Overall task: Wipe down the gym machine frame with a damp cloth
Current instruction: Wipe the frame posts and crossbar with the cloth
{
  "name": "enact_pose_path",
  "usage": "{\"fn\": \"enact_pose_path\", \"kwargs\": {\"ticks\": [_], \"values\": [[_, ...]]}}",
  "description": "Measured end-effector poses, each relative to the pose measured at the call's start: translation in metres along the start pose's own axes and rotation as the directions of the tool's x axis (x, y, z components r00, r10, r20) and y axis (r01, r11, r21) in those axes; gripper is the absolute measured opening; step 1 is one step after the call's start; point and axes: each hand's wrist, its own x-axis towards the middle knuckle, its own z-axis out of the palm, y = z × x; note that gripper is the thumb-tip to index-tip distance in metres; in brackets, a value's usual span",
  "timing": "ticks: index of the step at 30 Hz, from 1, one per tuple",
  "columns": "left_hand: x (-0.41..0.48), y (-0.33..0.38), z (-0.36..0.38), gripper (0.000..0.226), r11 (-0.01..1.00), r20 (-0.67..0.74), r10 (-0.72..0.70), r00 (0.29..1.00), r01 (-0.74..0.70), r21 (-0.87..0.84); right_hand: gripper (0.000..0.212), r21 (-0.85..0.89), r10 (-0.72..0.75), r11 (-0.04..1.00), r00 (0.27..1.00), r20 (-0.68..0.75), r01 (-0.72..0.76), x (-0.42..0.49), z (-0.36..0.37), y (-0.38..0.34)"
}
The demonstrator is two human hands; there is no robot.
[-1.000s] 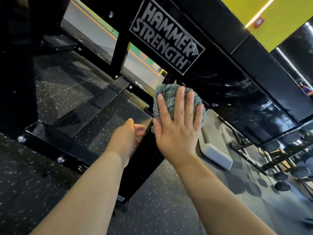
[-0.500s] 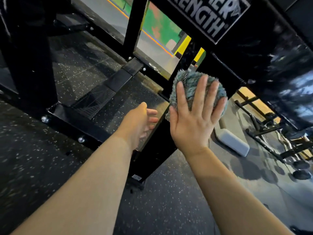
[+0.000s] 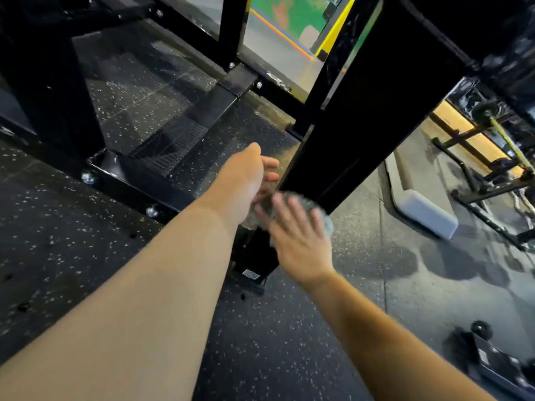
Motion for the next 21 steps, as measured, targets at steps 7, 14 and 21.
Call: {"fn": "enact_pose_path", "kwargs": {"ticks": [7, 14, 21], "values": [[-0.002, -0.003, 0.002, 0.051, 0.999, -0.028, 0.005, 1.0, -0.004, 0.039, 0.06, 0.015, 0.334, 0.941, 0.92, -0.205, -0.338, 0.032, -0.009, 0.004], [-0.012, 0.005, -0.005, 0.05, 0.996, 0.072, 0.055, 0.996, -0.06, 0.067, 0.075, -0.008, -0.018, 1.0, 0.996, 0.088, 0.018, -0.015, -0.003, -0.008], [-0.057, 0.055, 0.016, 0.048, 0.941, 0.011, 0.315, 0.949, -0.311, -0.13, 0.05, -0.017, 0.324, 0.94, 0.91, -0.258, -0.339, 0.102, -0.073, 0.071]]}}
